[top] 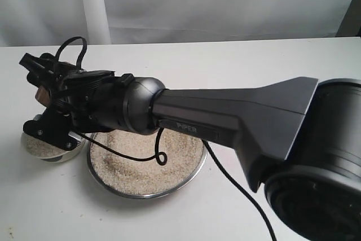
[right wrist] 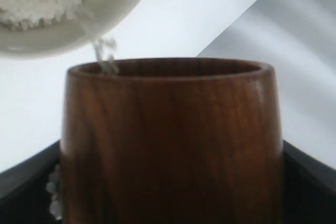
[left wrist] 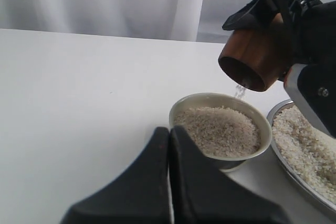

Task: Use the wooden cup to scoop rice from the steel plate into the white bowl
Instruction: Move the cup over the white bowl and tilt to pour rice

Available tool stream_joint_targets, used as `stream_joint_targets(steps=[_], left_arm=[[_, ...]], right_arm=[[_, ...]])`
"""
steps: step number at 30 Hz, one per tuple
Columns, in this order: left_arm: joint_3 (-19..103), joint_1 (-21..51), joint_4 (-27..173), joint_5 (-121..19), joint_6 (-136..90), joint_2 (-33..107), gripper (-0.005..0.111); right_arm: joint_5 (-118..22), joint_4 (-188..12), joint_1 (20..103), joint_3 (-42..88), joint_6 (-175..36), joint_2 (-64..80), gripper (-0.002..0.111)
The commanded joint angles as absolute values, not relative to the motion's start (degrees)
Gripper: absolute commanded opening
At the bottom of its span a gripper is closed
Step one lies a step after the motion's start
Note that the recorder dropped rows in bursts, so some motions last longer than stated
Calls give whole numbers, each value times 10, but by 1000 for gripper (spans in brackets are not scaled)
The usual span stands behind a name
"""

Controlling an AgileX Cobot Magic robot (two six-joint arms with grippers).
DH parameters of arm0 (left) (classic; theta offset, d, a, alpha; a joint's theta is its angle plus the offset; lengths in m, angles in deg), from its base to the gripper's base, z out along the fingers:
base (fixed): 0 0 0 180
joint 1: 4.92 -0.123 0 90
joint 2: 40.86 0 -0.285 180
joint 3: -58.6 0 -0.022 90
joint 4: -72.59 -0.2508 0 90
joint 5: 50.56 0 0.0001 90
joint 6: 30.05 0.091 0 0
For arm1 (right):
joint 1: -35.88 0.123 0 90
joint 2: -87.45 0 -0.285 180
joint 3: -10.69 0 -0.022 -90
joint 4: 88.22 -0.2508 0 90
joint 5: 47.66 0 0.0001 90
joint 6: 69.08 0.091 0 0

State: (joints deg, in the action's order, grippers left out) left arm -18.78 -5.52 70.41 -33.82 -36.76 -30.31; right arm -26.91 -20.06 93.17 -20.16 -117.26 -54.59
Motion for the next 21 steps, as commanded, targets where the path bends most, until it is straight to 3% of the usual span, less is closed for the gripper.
stream_joint_targets(steps=[1,7,16,21], left_arm=[[-186,-56,707,-342,-371,-302,0],[-186,-56,707,-342,-371,-302,0],[-186,-56,707,-342,-370,-302,0],[-186,-56,707,-342,-370,-302,0]], right_arm=[[-272,-188,936,-206,-1172,-541,0],[-251,-188,940,-206,-1113,-541,0],[-221,-292,947,-206,-849,-510,0],[-110,-366,945,-206,-840,-457,0]])
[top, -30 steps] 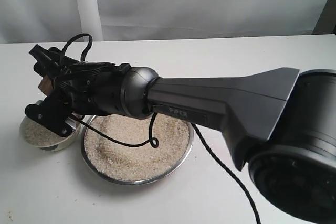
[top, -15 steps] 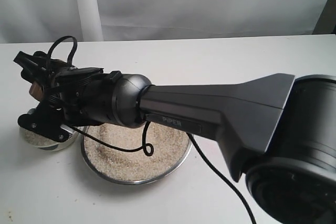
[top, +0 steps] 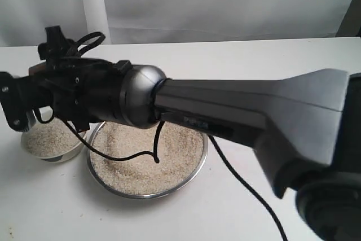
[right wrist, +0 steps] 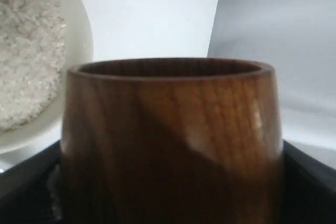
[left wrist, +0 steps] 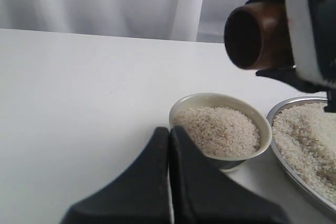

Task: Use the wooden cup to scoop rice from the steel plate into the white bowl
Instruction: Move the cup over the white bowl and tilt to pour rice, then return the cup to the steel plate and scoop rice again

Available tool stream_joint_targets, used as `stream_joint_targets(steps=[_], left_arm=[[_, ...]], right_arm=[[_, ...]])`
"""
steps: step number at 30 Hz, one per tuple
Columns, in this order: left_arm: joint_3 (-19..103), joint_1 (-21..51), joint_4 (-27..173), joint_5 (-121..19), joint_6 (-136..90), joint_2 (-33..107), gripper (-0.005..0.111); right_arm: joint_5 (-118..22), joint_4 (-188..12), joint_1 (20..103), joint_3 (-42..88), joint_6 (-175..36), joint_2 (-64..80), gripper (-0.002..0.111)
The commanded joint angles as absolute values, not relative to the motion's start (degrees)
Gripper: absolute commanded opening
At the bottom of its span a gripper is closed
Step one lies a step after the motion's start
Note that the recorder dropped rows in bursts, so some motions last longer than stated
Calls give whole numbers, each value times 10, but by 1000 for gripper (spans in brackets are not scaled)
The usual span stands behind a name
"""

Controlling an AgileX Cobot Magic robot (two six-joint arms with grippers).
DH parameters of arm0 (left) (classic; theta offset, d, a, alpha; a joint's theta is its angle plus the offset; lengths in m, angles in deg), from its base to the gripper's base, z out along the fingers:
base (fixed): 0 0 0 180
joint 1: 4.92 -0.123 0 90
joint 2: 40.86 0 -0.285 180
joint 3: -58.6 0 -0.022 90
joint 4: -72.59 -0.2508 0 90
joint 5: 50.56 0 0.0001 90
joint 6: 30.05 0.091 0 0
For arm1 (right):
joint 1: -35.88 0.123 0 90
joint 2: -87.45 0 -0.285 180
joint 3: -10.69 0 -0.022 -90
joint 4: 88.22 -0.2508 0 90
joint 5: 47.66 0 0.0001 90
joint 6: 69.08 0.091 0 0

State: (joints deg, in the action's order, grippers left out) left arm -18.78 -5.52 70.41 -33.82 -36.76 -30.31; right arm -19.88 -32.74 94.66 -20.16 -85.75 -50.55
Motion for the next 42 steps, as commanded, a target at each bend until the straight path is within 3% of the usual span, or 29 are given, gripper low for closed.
stream_joint_targets(steps=[1,9,18,42], left_arm=[[-186,-56,707,-342,-370,-302,0],[-186,-56,707,-342,-371,-302,0],[-186,-56,707,-342,-369,-302,0],[-186,-56,707,-342,-369,-302,0]], right_arm=[[-77,-366,944,-206,-840,-446,0],[106,-368,904,-152,-930,-385,0],[30,-363,850,-11,-1081,-369,0],[-65,-346,850,-15,-1081,-461,0]])
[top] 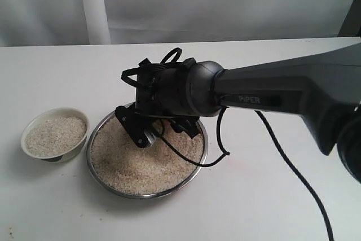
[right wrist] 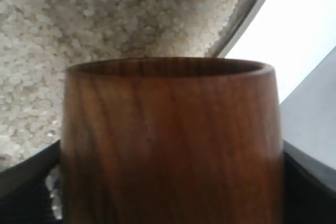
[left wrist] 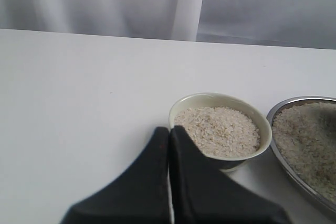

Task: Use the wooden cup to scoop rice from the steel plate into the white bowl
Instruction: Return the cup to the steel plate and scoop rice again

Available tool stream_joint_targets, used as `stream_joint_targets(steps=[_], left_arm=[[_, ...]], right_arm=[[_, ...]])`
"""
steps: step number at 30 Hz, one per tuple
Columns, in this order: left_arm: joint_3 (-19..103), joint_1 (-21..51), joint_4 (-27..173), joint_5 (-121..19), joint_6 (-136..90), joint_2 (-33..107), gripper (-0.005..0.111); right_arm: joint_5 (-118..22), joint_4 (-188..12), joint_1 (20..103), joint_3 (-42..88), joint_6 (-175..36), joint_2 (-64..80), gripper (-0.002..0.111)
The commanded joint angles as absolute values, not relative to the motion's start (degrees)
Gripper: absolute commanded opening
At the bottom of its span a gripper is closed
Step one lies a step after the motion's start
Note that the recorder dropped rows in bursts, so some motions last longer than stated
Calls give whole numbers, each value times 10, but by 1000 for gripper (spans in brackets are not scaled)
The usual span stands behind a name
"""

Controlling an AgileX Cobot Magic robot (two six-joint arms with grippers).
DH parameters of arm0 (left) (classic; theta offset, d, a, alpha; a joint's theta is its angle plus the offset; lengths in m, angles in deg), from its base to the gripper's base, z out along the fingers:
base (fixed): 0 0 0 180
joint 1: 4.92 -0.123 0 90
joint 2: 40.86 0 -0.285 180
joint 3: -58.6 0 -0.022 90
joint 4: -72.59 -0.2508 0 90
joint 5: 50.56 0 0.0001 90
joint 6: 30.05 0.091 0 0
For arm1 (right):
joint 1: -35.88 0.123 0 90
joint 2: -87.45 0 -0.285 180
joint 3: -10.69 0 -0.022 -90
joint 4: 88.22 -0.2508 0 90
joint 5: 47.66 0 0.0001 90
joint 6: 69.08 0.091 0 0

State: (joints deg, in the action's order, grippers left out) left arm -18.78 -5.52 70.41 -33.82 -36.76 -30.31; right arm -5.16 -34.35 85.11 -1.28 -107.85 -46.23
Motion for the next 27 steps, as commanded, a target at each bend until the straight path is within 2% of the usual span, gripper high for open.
stream_joint_targets(steps=[1,13,27], left_arm=[[-186,-56,707,-342,-369,-302,0],[-186,-56,707,-342,-369,-302,0],[-186,-56,707,-342,-371,-302,0]], right_arm=[[-70,-346,851,-15,-1081,-461,0],[-107,-428,873,-15,-1098,-479,0],[-126,-540,880,15,-1090,-437,0]])
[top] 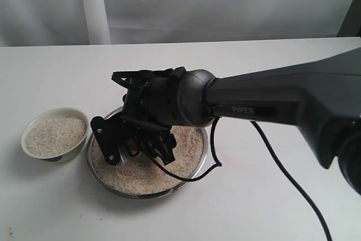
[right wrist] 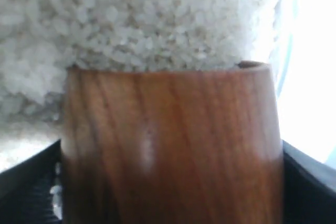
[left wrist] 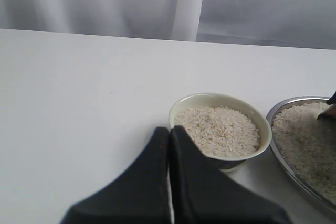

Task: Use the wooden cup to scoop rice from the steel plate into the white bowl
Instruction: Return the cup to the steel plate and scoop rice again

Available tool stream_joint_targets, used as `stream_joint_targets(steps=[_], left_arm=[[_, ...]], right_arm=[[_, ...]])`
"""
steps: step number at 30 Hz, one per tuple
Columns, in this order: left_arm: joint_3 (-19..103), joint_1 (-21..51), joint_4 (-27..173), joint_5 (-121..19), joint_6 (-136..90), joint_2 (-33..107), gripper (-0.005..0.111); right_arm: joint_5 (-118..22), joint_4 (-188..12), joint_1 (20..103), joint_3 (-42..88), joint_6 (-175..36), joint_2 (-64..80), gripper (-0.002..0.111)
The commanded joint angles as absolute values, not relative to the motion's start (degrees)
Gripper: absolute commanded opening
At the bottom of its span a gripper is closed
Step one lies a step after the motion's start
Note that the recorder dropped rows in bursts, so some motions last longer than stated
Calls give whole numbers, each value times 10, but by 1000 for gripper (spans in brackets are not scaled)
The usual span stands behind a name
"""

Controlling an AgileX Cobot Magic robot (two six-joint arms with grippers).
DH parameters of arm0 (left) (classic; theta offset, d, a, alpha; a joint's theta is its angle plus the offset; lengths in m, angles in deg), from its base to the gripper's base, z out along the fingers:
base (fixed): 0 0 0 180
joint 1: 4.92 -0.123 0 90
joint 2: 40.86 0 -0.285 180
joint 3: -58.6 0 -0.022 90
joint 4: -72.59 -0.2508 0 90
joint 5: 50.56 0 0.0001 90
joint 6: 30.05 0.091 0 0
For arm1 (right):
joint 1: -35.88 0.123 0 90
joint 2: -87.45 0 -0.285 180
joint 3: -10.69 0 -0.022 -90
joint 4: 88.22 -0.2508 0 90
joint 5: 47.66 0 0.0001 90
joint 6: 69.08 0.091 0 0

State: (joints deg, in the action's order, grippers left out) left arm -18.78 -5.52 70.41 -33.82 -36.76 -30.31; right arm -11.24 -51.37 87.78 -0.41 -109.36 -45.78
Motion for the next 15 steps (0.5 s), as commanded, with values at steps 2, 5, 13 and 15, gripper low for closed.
stream_joint_targets(steps=[2,5,13,15], left_arm=[[-186,-56,707,-342,-371,-302,0],[-186,-56,707,-342,-371,-302,0],[-186,-56,707,-342,-371,-302,0],[-186,-56,707,-342,-371,-302,0]], right_arm=[[-139,-560,879,30,-1078,-432,0],[-163,-580,878,48,-1059,-426,0],[-217,-604,878,55,-971,-424,0],[-222,-604,878,55,-949,-424,0]])
